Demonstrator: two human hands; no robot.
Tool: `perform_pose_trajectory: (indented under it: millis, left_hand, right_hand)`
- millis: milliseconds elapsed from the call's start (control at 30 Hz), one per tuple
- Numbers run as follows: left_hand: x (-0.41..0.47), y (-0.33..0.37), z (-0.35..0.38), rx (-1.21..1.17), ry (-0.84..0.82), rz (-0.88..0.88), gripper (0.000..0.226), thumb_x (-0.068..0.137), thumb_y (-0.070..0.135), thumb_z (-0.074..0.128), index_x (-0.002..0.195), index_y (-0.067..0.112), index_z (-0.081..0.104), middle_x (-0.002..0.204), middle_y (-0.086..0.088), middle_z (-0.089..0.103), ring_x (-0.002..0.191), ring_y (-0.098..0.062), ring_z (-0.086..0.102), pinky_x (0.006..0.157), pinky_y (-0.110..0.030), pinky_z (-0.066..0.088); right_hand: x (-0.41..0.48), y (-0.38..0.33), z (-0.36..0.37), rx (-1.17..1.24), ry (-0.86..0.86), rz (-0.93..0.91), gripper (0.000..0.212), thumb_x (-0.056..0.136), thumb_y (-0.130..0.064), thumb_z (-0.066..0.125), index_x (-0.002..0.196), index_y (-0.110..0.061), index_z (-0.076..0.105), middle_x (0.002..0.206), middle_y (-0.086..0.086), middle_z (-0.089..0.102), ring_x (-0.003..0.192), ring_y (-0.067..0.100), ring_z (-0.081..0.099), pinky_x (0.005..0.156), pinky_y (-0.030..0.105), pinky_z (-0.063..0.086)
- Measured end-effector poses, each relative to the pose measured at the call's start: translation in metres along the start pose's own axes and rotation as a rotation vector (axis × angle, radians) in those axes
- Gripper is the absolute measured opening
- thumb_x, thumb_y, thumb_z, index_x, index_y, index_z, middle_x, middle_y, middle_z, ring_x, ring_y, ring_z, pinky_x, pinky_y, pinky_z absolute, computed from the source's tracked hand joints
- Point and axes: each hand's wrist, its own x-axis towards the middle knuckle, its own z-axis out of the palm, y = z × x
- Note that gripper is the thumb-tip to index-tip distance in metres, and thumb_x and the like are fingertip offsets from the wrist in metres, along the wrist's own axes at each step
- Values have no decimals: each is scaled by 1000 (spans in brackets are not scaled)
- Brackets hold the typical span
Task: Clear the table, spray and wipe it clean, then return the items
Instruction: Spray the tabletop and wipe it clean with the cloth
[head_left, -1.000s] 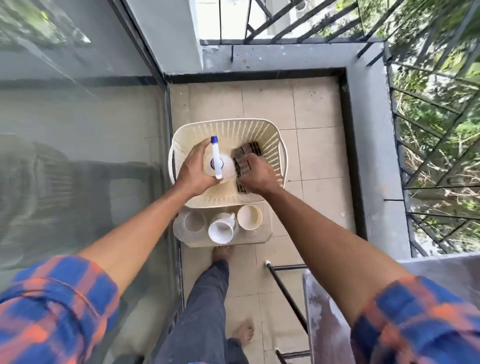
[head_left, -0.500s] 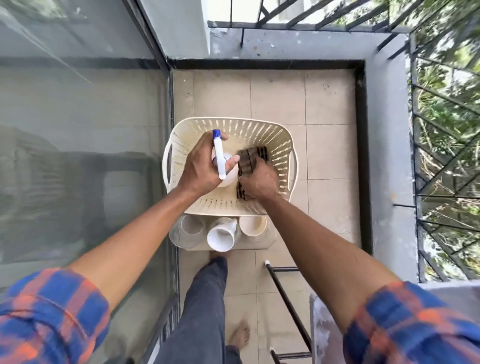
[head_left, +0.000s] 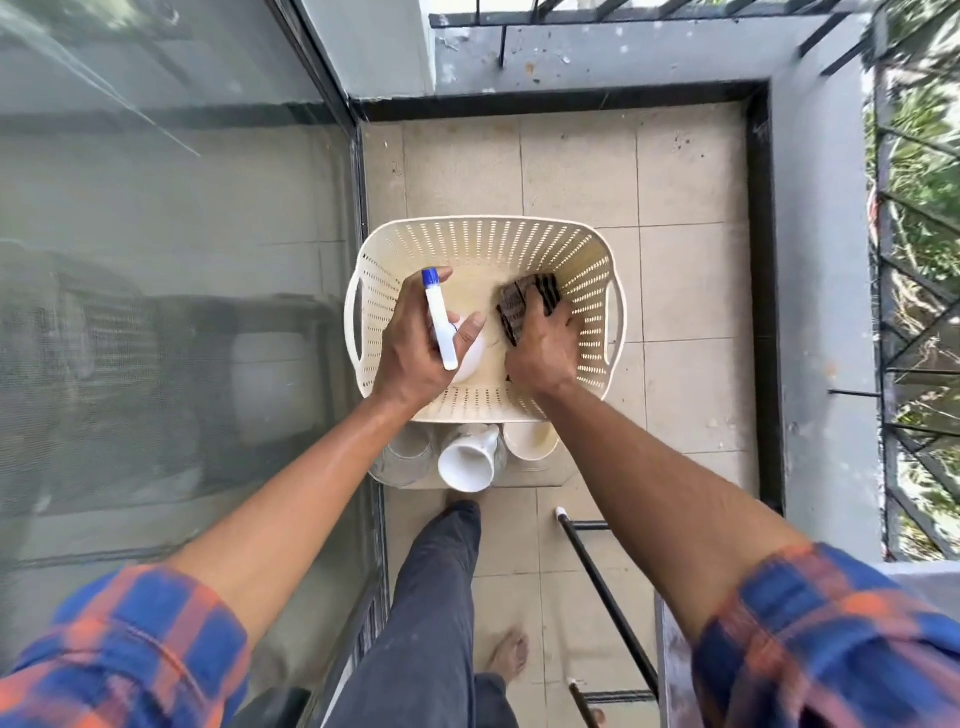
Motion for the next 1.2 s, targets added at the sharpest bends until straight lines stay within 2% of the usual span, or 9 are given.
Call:
perform_pose_trajectory:
  millis: [133,300,400,533,633,733,967,1067,1200]
  left_hand:
    - [-9,1,5,7,36,-6,58,96,41,66,134,1,49,126,-1,55,83,13,63,85,-2,38]
    - [5,0,-2,-8,36,7,56,100,37,62,137,-3,49,131,-17,59,109,-17,63,101,-18,43]
    - [14,16,-10,-25,64,29,52,100,30,61,136,-6,49,131,-19,59,118,-19,59,108,-27,43]
    - [24,57,-27,-10,138,97,42,101,24,63,134,-1,53,130,-9,61,120,-19,60,104,-21,43]
    - [26,98,-37,-54,78,131,43,101,29,61,131,-1,54,127,-17,63,107,-29,66,96,-32,50]
    - [19,146,-40,-146,49,155,38,102,29,57,127,-1,55,120,-17,61,92,-35,71,85,-43,57]
    - [-55,234,-23,-305,-215,71,28,98,49,58,110,25,63,91,-9,71,62,-30,70,62,-33,57]
    - [-116,258,-2,-307,-354,16,42,100,55,53,105,16,68,81,4,71,48,-20,59,55,-31,50]
    - [-201,269,24,-245,-640,-134,31,110,39,44,100,25,69,96,-18,69,64,-28,56,72,-39,46]
  right_hand:
    - [-2,8,-5,-11,73,-94,71,80,7,58,144,-18,36,134,21,44,111,40,54,90,44,49]
    - [8,8,-21,80,65,-54,37,93,-9,58,129,-15,54,111,13,64,99,34,63,80,37,55]
    - [6,-1,-39,497,8,71,32,98,-14,57,130,-18,61,92,-8,63,97,18,65,65,9,49]
    - [-20,-15,-78,790,26,70,53,83,5,50,130,-18,63,92,-6,71,79,17,70,63,28,59]
    - [-54,-8,-113,1118,42,62,44,73,6,44,99,-19,69,72,-9,70,65,11,68,56,26,54]
    - [-107,23,-150,1452,18,138,51,69,10,40,104,-13,68,75,0,71,58,16,69,46,27,52]
    - [-280,144,-163,1888,259,186,42,77,2,54,117,-10,62,92,11,66,72,25,64,68,37,55]
    - [-364,203,-137,1945,434,287,29,91,-3,54,119,-10,60,100,13,63,80,28,62,71,39,54]
    - [-465,256,-85,1944,642,450,17,93,-2,56,105,-9,65,80,4,73,64,18,69,56,30,58]
